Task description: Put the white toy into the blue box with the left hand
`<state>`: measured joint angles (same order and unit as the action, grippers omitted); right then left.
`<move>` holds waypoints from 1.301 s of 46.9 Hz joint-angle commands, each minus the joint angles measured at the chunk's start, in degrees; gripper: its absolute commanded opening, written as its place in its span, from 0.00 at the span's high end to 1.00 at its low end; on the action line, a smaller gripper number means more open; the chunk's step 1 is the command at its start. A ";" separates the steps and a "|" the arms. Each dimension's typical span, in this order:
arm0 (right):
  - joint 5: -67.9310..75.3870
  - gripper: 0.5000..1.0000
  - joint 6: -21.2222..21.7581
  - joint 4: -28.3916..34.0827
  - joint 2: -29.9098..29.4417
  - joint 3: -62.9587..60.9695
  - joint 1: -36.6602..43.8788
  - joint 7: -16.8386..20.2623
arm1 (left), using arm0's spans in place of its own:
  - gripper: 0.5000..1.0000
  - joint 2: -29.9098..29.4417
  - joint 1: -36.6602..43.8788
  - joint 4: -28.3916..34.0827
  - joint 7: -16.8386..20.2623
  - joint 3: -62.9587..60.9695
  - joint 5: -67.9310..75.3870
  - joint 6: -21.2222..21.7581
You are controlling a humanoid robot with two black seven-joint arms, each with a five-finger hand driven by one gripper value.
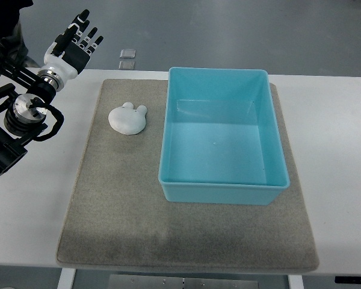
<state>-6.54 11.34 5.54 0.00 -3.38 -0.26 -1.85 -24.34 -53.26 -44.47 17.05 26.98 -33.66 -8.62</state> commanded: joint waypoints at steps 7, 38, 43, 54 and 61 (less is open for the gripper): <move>0.04 0.13 0.00 0.00 0.00 0.03 0.00 0.00 | 0.01 0.09 0.00 1.75 0.00 0.00 -0.09 -0.08; 0.04 0.13 0.00 0.00 0.00 0.04 0.00 0.00 | 0.01 0.61 -0.53 6.94 0.00 -0.53 0.08 -4.04; 0.04 0.13 0.00 0.00 0.00 -0.05 0.00 0.00 | 0.01 0.79 -0.53 7.03 0.00 -0.62 0.35 -4.13; 0.04 0.13 0.00 0.00 0.00 0.04 0.00 0.00 | 0.01 0.35 -0.09 7.11 0.00 -0.53 3.69 -4.13; 0.04 0.13 0.00 0.00 0.00 0.03 0.00 0.00 | 0.01 0.44 -0.09 7.11 0.00 -0.79 3.78 -3.95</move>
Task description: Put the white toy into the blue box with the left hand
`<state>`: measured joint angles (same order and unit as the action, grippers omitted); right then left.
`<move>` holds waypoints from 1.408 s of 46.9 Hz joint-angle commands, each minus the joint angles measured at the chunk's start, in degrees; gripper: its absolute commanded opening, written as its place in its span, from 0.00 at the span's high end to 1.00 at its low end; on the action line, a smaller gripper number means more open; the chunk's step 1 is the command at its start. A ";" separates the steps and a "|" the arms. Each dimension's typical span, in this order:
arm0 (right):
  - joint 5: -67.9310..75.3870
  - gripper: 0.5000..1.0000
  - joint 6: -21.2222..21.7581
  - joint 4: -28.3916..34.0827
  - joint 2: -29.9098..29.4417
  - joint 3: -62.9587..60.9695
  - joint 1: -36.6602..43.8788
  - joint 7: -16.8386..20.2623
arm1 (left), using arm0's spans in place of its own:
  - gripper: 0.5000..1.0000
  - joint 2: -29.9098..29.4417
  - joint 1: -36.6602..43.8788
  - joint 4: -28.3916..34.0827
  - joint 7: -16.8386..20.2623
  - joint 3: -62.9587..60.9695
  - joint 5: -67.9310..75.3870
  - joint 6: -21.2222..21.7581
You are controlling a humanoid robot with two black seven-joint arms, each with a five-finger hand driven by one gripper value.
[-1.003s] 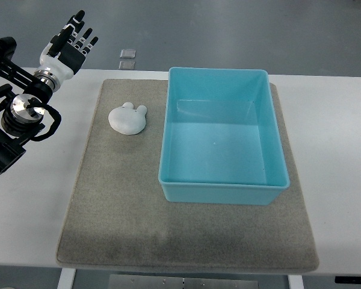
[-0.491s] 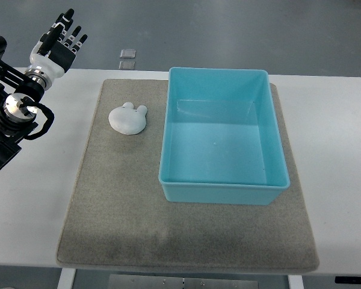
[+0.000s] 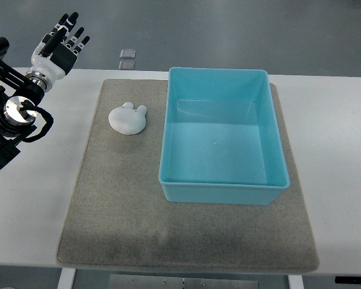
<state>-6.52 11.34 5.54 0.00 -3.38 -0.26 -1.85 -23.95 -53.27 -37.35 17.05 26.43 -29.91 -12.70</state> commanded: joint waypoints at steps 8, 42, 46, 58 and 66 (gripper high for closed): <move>0.01 0.13 0.00 0.00 0.00 0.04 0.00 0.00 | 0.02 -0.04 -0.25 -0.01 0.00 -1.99 3.79 0.39; 0.01 0.13 0.00 0.00 0.00 -0.05 0.00 0.00 | 0.07 -4.79 -0.96 -2.11 5.10 -1.65 52.04 -0.05; 0.01 0.13 0.00 0.00 0.00 0.04 0.00 0.00 | 0.06 -5.31 -0.87 -3.25 5.89 -1.64 57.84 -0.05; 0.01 0.13 0.00 0.00 0.00 0.04 0.00 0.00 | 0.06 -9.53 0.01 -8.97 9.84 -1.91 79.02 0.30; 0.01 0.13 0.00 0.00 0.00 -0.05 0.00 0.00 | 0.06 -9.71 0.62 -9.41 14.85 -2.26 87.55 0.57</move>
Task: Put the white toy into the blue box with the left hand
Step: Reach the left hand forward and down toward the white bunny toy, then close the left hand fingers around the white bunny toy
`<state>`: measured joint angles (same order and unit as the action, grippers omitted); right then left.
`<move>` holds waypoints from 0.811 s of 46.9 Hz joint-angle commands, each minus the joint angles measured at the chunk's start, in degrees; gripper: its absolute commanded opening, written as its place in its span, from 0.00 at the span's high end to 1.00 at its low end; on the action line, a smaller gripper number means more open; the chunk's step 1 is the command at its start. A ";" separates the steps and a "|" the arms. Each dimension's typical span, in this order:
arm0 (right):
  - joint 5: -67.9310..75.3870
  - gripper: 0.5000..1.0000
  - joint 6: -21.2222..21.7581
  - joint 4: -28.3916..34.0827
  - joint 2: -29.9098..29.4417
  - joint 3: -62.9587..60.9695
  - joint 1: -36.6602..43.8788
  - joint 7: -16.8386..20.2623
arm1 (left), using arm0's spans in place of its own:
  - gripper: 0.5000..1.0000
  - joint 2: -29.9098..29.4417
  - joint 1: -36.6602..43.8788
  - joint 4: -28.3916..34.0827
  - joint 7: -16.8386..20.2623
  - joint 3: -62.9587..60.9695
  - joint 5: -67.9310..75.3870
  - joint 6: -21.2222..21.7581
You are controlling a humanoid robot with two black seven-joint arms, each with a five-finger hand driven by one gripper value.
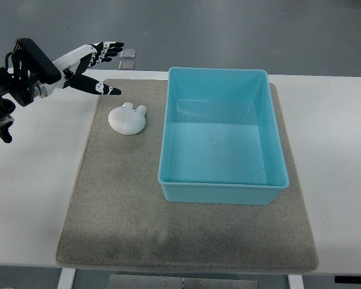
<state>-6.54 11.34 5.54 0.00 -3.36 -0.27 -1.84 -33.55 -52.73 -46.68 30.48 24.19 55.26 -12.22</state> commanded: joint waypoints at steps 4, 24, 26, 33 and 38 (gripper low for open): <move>0.03 0.13 0.00 0.00 0.00 0.02 0.00 0.00 | 0.06 -0.11 0.08 -0.16 2.48 -0.02 5.90 0.27; -0.06 0.13 0.00 0.00 0.00 -0.07 0.00 0.00 | 0.08 -0.11 1.23 -0.08 4.52 -6.34 16.11 10.28; 0.03 0.13 0.00 0.00 0.00 0.02 0.00 0.00 | 0.08 -0.11 1.14 -0.16 4.52 -7.92 16.11 12.39; 0.03 0.13 0.00 0.00 0.00 0.02 0.00 0.00 | 0.08 -0.11 0.87 -0.16 4.52 -12.41 16.19 16.26; 0.03 0.13 0.00 0.00 0.00 0.02 0.00 0.00 | 0.08 -0.02 0.87 -0.16 4.52 -12.94 16.19 16.35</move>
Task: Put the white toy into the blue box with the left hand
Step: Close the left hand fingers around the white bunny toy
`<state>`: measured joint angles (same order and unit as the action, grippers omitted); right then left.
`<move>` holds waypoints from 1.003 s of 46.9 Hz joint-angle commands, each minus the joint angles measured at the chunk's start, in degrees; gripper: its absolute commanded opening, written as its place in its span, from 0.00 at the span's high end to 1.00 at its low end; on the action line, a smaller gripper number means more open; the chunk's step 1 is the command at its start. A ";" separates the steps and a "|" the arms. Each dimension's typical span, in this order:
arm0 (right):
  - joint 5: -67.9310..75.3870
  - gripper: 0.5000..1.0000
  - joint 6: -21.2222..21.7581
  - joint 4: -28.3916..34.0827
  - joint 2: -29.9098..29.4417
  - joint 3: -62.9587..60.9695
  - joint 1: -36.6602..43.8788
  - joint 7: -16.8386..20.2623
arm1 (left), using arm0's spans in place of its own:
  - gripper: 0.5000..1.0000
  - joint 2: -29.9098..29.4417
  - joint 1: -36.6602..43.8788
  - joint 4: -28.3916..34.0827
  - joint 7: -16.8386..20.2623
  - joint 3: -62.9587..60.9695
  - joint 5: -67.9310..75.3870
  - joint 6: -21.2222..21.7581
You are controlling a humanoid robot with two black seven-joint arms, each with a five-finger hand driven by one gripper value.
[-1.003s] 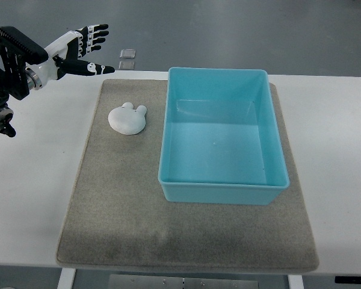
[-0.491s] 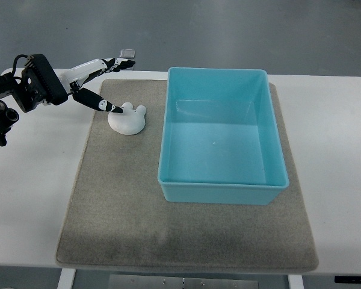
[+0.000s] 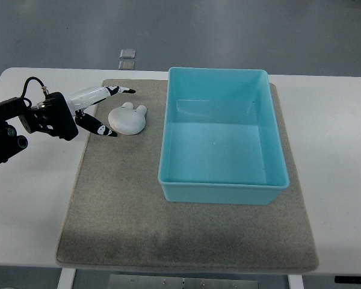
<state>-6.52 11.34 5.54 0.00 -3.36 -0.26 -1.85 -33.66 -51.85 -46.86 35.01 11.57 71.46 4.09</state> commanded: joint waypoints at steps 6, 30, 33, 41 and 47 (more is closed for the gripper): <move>0.02 0.13 0.00 0.00 0.00 0.02 0.00 0.00 | 0.08 0.17 -0.09 0.01 -0.01 -0.41 -0.01 0.04; 0.02 0.13 0.00 0.00 0.00 0.02 0.00 0.00 | 0.28 1.49 -0.36 0.01 -0.01 -0.49 0.25 0.04; 0.02 0.13 0.00 0.00 0.00 0.02 0.00 0.00 | 0.32 1.49 -0.36 0.01 -0.01 -1.37 0.52 0.04; 0.02 0.13 0.00 0.00 0.00 0.02 0.00 0.00 | 0.60 1.40 -0.62 0.10 -0.01 -2.43 0.78 0.04; 0.02 0.13 0.00 0.00 0.00 0.02 0.00 0.00 | 0.86 1.40 -0.79 0.28 -0.01 -2.34 1.13 0.21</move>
<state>-6.52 11.34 5.54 0.00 -3.35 -0.26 -1.84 -32.25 -52.57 -46.68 35.01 9.18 72.49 4.16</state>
